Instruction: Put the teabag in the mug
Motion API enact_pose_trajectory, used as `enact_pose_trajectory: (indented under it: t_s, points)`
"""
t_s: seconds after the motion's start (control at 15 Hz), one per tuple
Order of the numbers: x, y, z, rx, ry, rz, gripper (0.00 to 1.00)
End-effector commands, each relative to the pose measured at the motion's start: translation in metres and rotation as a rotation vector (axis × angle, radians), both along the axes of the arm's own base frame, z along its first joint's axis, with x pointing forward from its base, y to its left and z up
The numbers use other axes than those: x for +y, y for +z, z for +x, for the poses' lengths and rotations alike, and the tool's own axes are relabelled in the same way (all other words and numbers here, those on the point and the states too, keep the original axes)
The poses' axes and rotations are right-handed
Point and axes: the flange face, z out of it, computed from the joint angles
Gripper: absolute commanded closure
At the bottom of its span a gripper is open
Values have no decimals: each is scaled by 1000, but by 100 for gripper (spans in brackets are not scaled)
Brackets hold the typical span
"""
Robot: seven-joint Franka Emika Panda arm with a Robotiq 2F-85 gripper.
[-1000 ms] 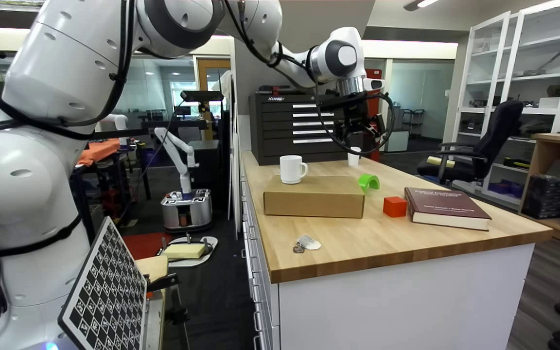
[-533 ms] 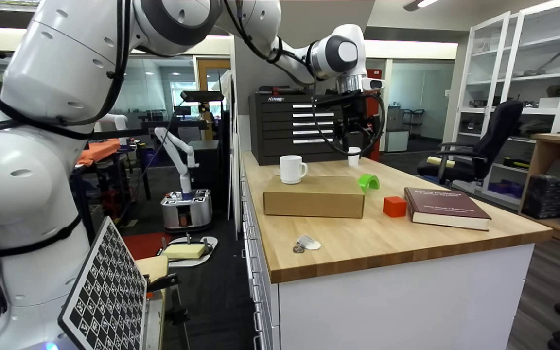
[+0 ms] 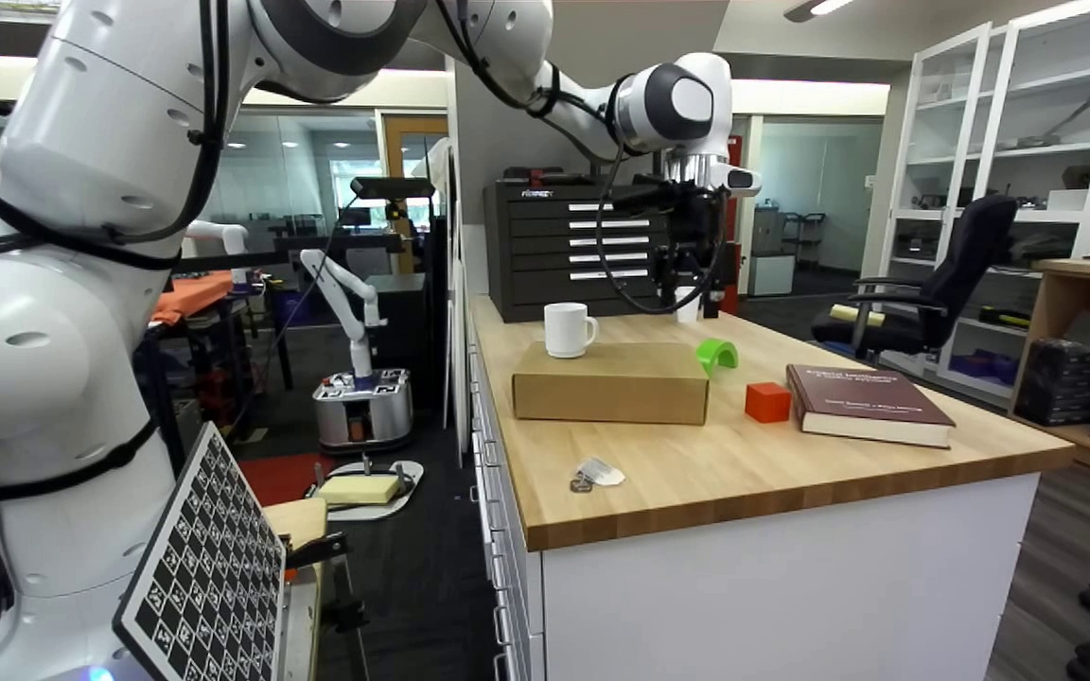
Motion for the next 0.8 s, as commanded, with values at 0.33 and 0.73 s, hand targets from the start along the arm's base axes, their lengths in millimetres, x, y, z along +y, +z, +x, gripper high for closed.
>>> enact_pose_trajectory:
  t_s: [0.33, 0.73]
  points:
    - [-43, -32, -33, 193, -113, 64, 0]
    - [-17, -62, -35, 131, 127, 124, 0]
